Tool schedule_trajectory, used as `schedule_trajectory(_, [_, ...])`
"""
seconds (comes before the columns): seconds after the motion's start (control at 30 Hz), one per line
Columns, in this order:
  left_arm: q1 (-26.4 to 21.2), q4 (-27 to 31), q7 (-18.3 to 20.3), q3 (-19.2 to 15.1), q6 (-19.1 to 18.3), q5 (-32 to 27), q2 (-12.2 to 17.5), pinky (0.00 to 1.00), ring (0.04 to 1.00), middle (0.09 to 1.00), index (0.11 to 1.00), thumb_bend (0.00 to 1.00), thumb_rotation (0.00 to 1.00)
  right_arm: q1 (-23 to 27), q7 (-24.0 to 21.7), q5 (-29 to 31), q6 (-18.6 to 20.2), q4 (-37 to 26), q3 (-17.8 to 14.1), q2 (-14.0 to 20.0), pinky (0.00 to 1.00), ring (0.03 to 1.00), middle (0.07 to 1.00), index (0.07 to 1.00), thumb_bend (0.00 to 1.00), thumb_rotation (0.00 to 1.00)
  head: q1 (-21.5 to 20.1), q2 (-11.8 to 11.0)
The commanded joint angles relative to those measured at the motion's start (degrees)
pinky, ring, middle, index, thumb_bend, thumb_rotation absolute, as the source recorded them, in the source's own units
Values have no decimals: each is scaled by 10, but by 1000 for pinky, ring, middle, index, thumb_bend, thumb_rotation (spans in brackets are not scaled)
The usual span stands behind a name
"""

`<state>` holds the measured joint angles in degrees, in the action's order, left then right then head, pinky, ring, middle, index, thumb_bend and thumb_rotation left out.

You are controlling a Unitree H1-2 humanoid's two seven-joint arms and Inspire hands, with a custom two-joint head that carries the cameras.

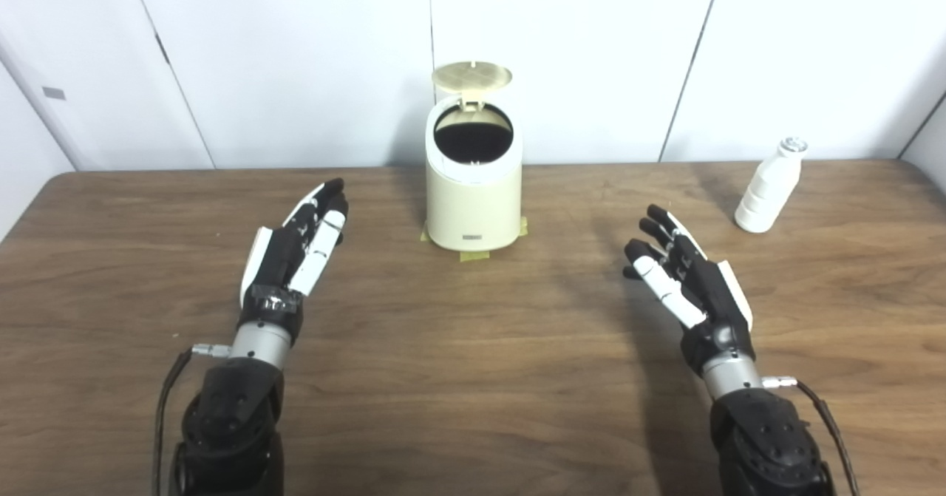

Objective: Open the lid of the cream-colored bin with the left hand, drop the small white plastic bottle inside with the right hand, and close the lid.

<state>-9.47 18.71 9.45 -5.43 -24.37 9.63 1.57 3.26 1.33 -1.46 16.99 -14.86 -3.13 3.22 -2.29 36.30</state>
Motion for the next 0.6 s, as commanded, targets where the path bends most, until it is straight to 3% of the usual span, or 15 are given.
schedule_trajectory(0.0, [-7, 10, -9, 3, 31, -18, 2, 896, 907, 929, 937, 431, 815, 16, 6, -6, -42, -19, -12, 13, 709, 835, 897, 903, 508, 479, -7, 1])
schedule_trajectory(0.07, [-1, 5, -11, 2, 36, -30, 5, 910, 915, 927, 943, 412, 835, 16, 13, -14, -58, -12, -20, 22, 713, 835, 901, 899, 600, 457, -13, 1])
schedule_trajectory(0.17, [5, -3, -15, -4, 43, -49, 10, 925, 922, 931, 946, 398, 833, 15, 31, -41, -79, 2, -36, 39, 718, 849, 908, 900, 656, 395, -38, 2])
schedule_trajectory(0.23, [7, -10, -18, -6, 51, -56, 15, 929, 924, 930, 949, 391, 835, 15, 48, -93, -62, -22, -37, 52, 671, 802, 864, 869, 674, 381, -67, 2])
schedule_trajectory(0.37, [7, -18, -25, -10, 52, -68, 22, 927, 919, 922, 942, 423, 825, 12, 54, -118, -29, -69, -57, 67, 747, 798, 832, 848, 712, 344, -101, -1])
schedule_trajectory(0.43, [4, -22, -26, -12, 51, -78, 26, 933, 925, 928, 944, 437, 799, 12, 58, -125, -18, -82, -69, 72, 758, 802, 833, 850, 741, 316, -139, -8])
schedule_trajectory(0.57, [2, -21, -29, -9, 46, -80, 36, 945, 930, 935, 949, 431, 790, 16, 62, -136, -15, -87, -86, 79, 646, 779, 845, 854, 735, 204, -168, -14])
